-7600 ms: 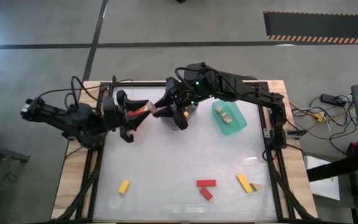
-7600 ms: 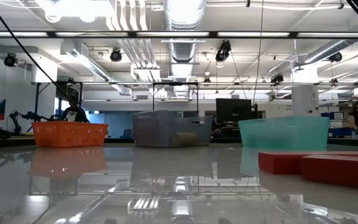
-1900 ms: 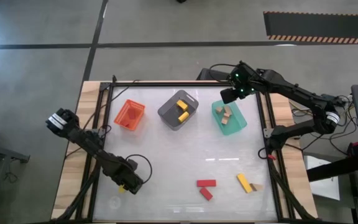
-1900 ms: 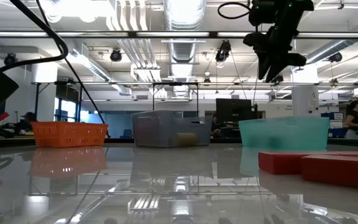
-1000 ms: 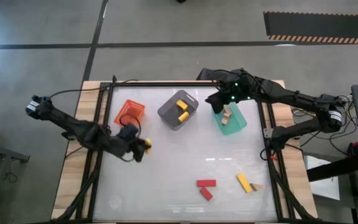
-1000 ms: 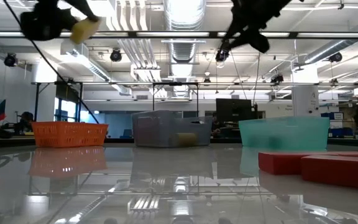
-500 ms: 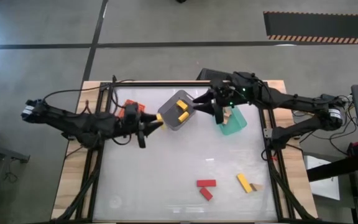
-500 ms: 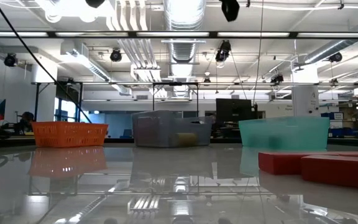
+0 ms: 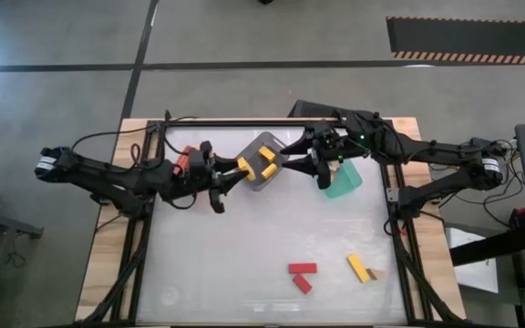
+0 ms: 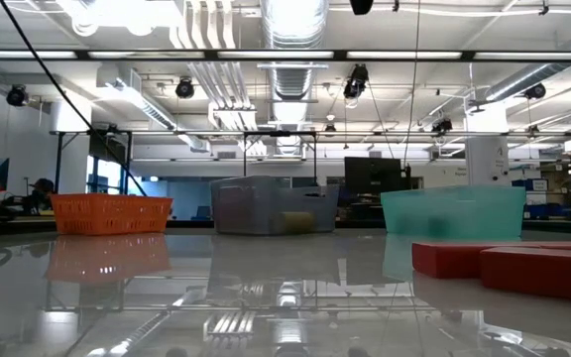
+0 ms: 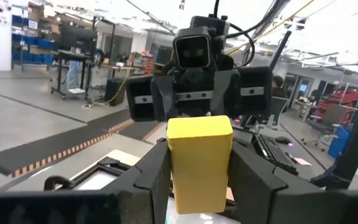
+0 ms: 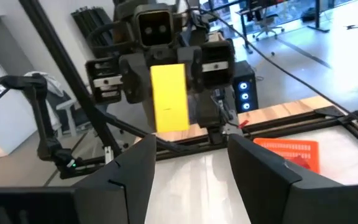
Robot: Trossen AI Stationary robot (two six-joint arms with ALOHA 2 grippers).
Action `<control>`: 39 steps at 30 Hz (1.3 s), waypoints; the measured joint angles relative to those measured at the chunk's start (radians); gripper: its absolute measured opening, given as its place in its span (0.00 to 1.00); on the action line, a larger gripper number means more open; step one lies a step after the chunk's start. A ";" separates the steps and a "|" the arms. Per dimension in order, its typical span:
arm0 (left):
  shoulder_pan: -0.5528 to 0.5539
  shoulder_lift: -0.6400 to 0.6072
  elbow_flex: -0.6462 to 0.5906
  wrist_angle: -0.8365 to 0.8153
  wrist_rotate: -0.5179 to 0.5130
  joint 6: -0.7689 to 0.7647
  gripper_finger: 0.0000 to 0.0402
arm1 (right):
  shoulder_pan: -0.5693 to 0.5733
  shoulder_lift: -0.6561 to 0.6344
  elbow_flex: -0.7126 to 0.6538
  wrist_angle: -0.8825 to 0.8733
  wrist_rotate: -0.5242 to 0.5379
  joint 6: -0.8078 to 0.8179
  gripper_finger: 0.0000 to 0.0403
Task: Sort & place blocks by color
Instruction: Put the yellow block into the black bin
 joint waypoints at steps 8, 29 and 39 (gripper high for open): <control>0.077 0.069 0.072 0.014 0.006 -0.043 0.28 | 0.000 -0.002 0.001 -0.003 -0.023 0.011 0.47; 0.499 0.427 0.468 -0.913 0.327 -0.400 0.28 | 0.000 -0.017 0.264 -0.399 -0.015 -0.060 0.44; 0.560 0.634 0.504 -0.979 0.387 -0.399 0.28 | 0.000 -0.016 0.257 -0.404 -0.009 -0.042 0.44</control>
